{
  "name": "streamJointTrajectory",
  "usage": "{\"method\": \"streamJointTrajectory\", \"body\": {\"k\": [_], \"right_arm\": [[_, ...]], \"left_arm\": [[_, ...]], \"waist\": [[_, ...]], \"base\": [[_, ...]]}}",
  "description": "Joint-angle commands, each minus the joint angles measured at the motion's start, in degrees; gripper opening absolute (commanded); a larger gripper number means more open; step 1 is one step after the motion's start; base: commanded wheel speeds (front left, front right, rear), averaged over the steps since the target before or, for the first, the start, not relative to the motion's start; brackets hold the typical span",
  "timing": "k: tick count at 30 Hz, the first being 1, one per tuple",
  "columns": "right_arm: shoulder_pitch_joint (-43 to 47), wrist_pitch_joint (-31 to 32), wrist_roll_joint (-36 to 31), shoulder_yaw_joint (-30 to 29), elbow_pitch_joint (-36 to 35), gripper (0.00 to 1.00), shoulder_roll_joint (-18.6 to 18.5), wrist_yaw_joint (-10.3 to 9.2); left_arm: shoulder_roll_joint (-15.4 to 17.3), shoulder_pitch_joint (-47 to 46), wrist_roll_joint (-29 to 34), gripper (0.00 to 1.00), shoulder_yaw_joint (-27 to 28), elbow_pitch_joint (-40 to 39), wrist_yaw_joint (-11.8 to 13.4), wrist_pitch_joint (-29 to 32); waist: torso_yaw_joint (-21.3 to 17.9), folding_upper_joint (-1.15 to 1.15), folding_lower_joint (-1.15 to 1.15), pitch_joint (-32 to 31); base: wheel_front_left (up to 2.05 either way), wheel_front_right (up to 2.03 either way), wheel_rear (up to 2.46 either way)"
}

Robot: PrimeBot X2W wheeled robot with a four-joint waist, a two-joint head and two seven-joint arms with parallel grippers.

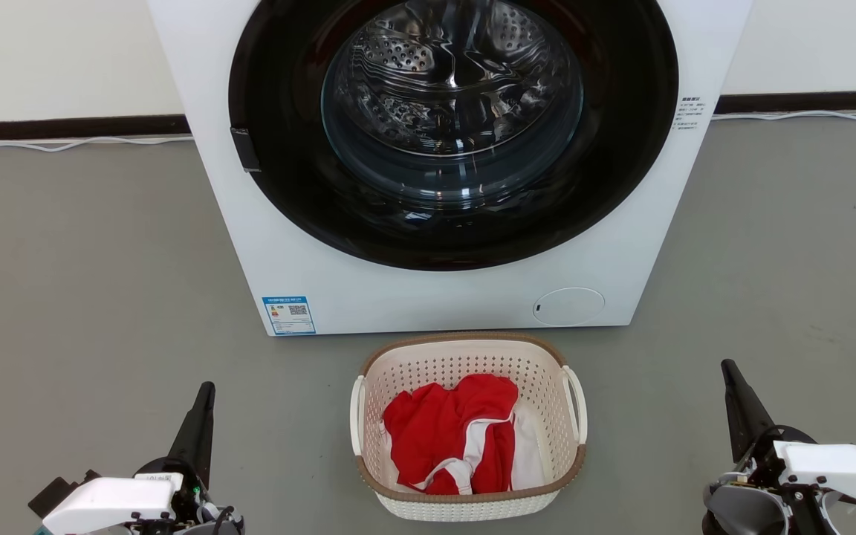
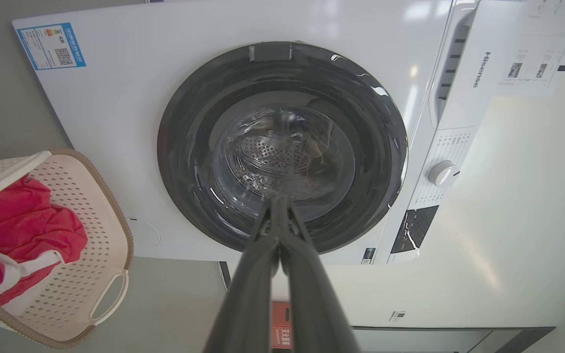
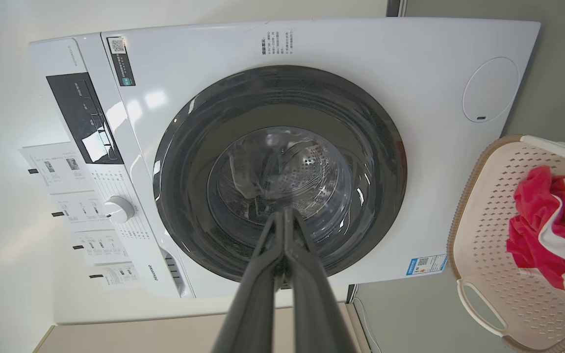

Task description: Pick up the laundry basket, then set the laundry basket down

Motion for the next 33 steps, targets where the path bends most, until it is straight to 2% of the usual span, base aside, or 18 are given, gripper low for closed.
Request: {"method": "streamJointTrajectory", "body": {"k": [1,33], "right_arm": [[-1.40,0.43,0.39,1.08,-1.78,0.00,-0.56,0.41],[-1.40,0.43,0.39,1.08,-1.78,0.00,-0.56,0.41]], "left_arm": [[0.60,-3.19,-0.01,0.00,1.75,-1.66,-0.41,0.36],[0.60,-3.19,-0.02,0.00,1.75,-1.66,-0.41,0.36]], "waist": [[0.00,0.00,0.00,0.00],[0.00,0.00,0.00,0.00]], "base": [[0.00,0.00,0.00],[0.00,0.00,0.00]]}}
